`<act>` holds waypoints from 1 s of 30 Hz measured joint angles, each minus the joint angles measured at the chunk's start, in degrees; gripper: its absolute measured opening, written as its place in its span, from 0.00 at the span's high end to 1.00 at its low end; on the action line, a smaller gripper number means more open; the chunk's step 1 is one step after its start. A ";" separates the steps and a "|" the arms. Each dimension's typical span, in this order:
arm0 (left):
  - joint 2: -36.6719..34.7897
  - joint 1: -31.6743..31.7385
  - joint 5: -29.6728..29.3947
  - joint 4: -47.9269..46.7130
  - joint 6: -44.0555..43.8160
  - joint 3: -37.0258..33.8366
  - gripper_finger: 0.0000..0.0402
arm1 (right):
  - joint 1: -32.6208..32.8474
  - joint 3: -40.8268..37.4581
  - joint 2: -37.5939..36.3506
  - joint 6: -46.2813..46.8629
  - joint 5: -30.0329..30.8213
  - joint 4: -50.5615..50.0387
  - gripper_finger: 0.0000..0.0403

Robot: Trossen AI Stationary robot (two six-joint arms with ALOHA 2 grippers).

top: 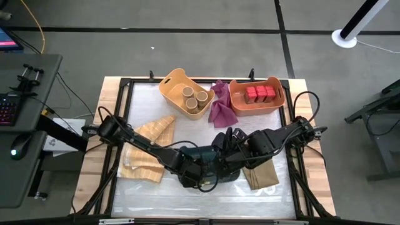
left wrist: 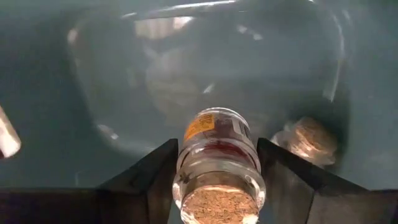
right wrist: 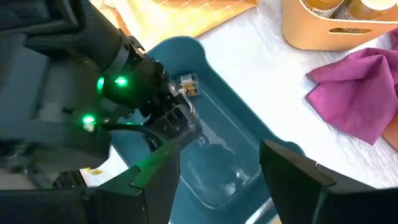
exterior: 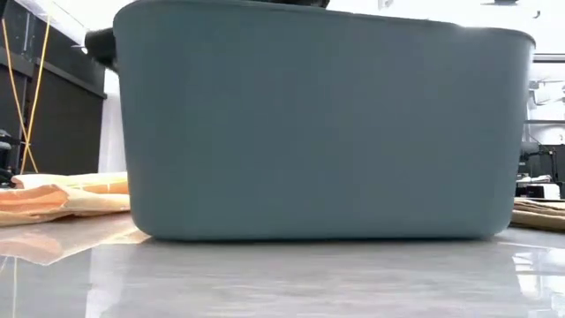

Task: Sort spices by type
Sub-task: Put the transparent seasoning bottle into the blue bin

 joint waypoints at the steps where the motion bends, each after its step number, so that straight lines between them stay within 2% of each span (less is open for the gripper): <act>1: 0.00 0.00 0.35 -0.74 0.01 0.83 0.52 | 0.00 0.00 0.00 -0.04 -0.01 0.03 0.46; 7: -0.04 0.50 4.83 -1.81 -0.85 4.37 0.52 | 0.00 -0.02 0.00 0.02 -0.02 0.39 0.46; 12: -0.04 1.18 7.70 -2.19 -3.28 4.61 0.52 | 0.00 -0.02 0.00 0.04 -0.02 0.65 0.46; 19: 0.00 3.71 8.75 -2.23 -4.12 4.61 0.52 | 0.02 -0.02 0.00 0.04 -0.02 0.90 0.46; 23: 0.02 5.56 12.62 -1.39 -4.70 4.59 0.52 | 0.02 -0.02 -0.12 0.06 0.19 0.77 0.46; 30: 0.02 6.25 12.37 7.53 3.26 4.54 0.49 | 0.40 -0.02 -2.97 0.67 1.67 1.51 0.46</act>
